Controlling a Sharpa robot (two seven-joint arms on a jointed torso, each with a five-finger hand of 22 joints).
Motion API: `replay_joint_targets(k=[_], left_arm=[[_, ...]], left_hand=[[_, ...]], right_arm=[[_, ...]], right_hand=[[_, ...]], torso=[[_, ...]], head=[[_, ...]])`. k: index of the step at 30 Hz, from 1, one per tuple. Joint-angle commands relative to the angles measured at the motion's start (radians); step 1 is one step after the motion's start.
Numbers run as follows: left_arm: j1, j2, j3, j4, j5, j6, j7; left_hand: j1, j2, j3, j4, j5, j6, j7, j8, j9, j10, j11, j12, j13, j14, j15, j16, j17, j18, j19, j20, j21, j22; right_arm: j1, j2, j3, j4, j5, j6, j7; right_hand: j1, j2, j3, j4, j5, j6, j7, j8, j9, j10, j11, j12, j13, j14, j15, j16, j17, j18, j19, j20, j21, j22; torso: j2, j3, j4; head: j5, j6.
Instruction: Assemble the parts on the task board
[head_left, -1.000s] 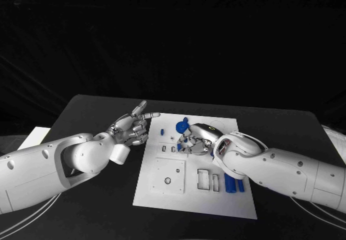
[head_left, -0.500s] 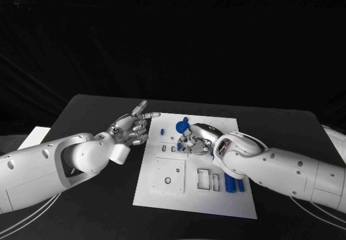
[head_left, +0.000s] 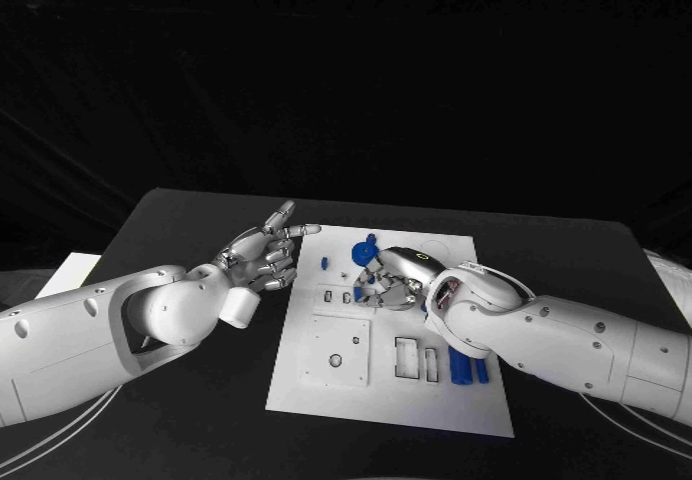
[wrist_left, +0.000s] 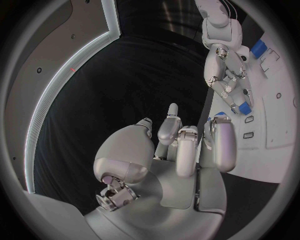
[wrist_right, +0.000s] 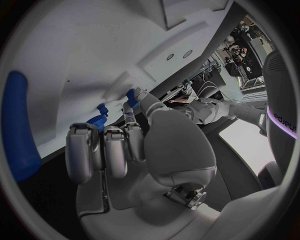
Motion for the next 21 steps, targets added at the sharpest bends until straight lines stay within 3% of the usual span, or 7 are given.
replay_joint_targets(k=[1, 21], left_arm=[[0.001, 0.001, 0.001, 0.001, -0.005, 0.021, 0.000], [0.001, 0.000, 0.001, 0.000, -0.015, 0.030, -0.010]], left_hand=[[0.008, 0.002, 0.000, -0.008, 0.006, -0.006, 0.003, -0.005, 0.002, -0.006, 0.003, -0.002, 0.001, 0.104, 0.006, 0.003, 0.263, 0.001, 0.001, 0.006, -0.004, 0.000], [0.014, 0.003, 0.003, -0.010, 0.006, -0.007, 0.003, -0.005, 0.002, -0.005, 0.003, -0.001, 0.003, 0.104, 0.007, 0.003, 0.263, 0.000, 0.002, 0.006, -0.003, 0.002]], right_arm=[[-0.002, 0.002, -0.001, 0.002, -0.013, 0.018, -0.006], [-0.002, 0.002, -0.001, 0.002, -0.013, 0.013, -0.010]], right_hand=[[-0.002, -0.007, -0.006, 0.001, 0.004, -0.009, -0.002, -0.007, -0.002, 0.002, 0.006, -0.006, 0.141, 0.096, 0.007, -0.007, 0.218, -0.002, 0.006, 0.010, -0.005, 0.030], [-0.012, -0.019, -0.024, 0.009, 0.005, -0.047, 0.011, -0.007, -0.014, -0.016, 0.017, -0.033, 0.123, 0.096, 0.016, -0.006, 0.219, -0.001, 0.003, 0.018, -0.009, 0.024]], torso=[[0.000, 0.0002, 0.0002], [0.001, 0.0005, -0.0002]], head=[[0.001, 0.000], [-0.001, 0.001]])
